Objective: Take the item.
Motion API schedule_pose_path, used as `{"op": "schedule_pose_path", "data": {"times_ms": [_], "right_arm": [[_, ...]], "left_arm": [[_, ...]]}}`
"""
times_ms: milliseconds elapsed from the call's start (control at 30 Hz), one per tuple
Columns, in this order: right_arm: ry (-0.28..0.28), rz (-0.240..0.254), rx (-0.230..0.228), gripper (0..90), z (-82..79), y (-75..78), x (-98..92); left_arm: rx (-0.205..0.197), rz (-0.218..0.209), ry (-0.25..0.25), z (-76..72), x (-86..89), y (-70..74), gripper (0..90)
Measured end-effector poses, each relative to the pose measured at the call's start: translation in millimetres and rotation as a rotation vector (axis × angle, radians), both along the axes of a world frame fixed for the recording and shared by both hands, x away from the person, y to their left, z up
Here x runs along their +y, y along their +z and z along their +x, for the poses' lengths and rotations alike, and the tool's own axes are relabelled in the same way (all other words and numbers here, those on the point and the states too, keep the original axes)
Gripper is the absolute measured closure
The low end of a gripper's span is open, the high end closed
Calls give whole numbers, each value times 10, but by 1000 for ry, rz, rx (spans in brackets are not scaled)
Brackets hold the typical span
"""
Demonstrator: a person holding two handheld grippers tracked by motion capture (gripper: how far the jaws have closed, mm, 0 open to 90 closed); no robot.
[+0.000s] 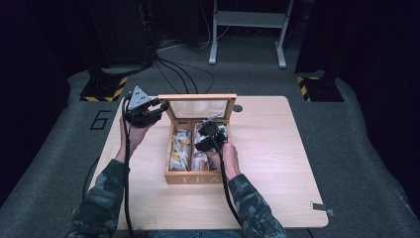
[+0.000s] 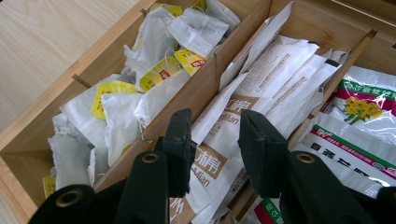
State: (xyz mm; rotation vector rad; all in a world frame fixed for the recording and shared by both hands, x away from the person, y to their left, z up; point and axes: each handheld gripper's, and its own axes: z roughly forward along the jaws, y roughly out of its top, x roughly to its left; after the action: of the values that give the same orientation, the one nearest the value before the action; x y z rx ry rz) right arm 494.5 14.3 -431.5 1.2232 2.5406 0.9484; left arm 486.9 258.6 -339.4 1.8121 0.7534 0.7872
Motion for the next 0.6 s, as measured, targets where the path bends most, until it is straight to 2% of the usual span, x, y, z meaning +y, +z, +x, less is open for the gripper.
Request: {"op": "schedule_pose_path", "data": {"times_ms": [167,367,400,467,567,600], "right_arm": [[-13,-10,4,649,22,-1,20],[-45,-56,19,653,36,-20,21],[-45,-33,20,653,39,-32,26],[-47,-76,7,654,41,-31,31],[-78,-80,21,658,34,-47,63],[-72,-88,12,658,42,-56,61]], "left_arm": [[1,2,-1,-4,2,0,647],[1,2,-1,-4,1,-1,647],[1,2,-1,-4,1,-1,647],[1,3,-2,-4,2,0,647],[2,3,-3,-7,1,0,647],[2,3,-3,-7,1,-1,647]]}}
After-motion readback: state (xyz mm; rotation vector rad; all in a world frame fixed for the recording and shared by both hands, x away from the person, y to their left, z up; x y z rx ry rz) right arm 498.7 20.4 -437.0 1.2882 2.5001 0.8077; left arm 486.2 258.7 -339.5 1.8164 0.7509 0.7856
